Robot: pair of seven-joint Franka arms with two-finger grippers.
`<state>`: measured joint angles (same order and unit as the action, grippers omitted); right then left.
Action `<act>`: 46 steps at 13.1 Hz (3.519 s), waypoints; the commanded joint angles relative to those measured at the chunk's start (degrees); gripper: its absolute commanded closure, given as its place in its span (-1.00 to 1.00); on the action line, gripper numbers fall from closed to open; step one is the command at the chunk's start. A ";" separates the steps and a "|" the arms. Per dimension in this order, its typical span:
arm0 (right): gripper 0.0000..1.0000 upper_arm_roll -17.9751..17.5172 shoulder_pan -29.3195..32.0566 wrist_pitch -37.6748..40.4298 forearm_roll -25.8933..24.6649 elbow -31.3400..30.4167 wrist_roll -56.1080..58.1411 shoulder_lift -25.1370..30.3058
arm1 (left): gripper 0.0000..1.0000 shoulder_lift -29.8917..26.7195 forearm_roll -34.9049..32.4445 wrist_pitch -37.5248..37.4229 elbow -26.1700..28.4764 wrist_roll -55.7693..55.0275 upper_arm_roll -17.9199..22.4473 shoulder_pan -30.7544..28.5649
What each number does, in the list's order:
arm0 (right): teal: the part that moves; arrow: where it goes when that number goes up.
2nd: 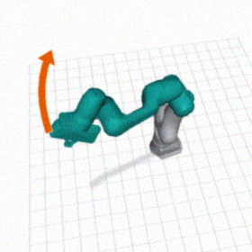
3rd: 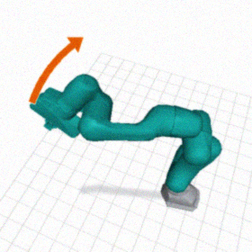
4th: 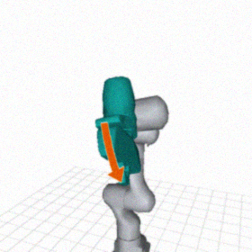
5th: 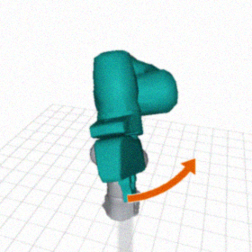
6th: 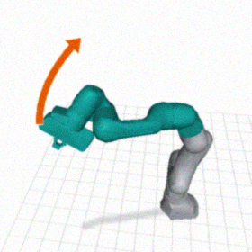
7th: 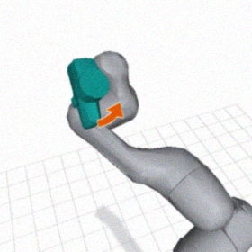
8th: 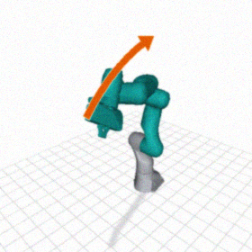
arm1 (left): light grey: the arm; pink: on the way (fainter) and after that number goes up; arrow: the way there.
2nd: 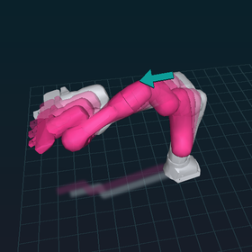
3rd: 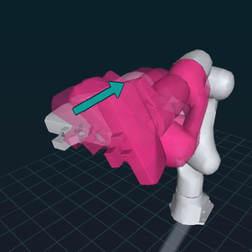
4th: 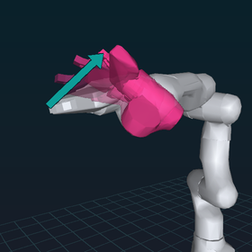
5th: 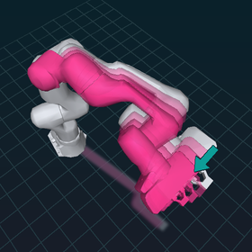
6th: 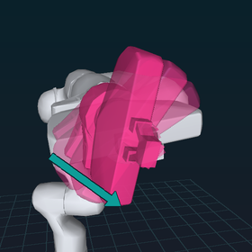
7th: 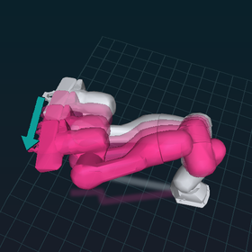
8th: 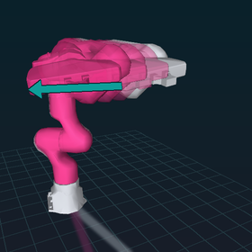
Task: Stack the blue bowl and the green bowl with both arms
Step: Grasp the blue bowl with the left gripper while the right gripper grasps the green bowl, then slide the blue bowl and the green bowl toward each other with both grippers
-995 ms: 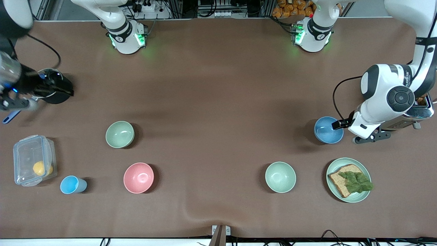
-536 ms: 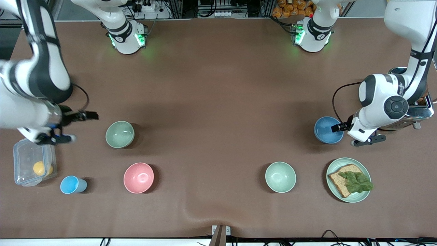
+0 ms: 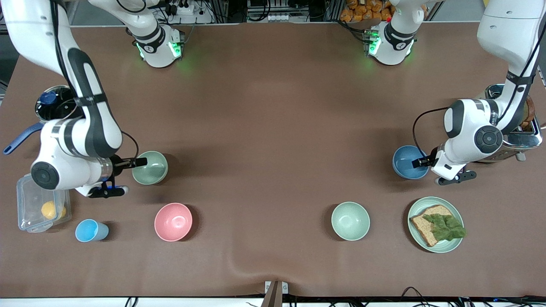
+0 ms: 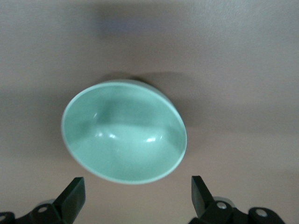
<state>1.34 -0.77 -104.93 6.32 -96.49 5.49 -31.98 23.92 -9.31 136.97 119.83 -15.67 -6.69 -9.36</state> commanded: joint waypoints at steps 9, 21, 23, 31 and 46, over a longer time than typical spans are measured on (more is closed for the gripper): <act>0.31 -0.11 1.65 -1.94 1.95 3.51 1.45 -7.84 | 1.00 -2.90 -0.45 -0.11 -1.96 -0.50 -5.79 -0.40; 1.00 -0.37 1.22 16.22 3.97 15.96 6.64 -7.49 | 1.00 -4.43 8.03 -21.28 -17.41 -10.30 -18.09 0.48; 1.00 -0.46 -0.45 19.23 3.97 19.05 6.55 -6.96 | 1.00 -3.61 9.31 -22.53 -18.05 -17.70 -18.45 2.84; 1.00 -0.28 -15.98 12.95 16.88 19.59 -5.26 -5.55 | 1.00 -3.18 9.83 -23.59 -18.57 -20.37 -18.54 2.50; 1.00 -0.37 -39.91 -16.07 26.91 18.54 -34.84 -15.56 | 1.00 7.45 9.39 -21.83 -26.56 -20.63 -18.45 6.37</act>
<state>0.35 -38.12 -117.63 31.57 -78.19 -27.13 -46.45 28.57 -0.67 115.17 96.89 -36.00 -25.16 -3.24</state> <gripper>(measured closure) 0.943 0.952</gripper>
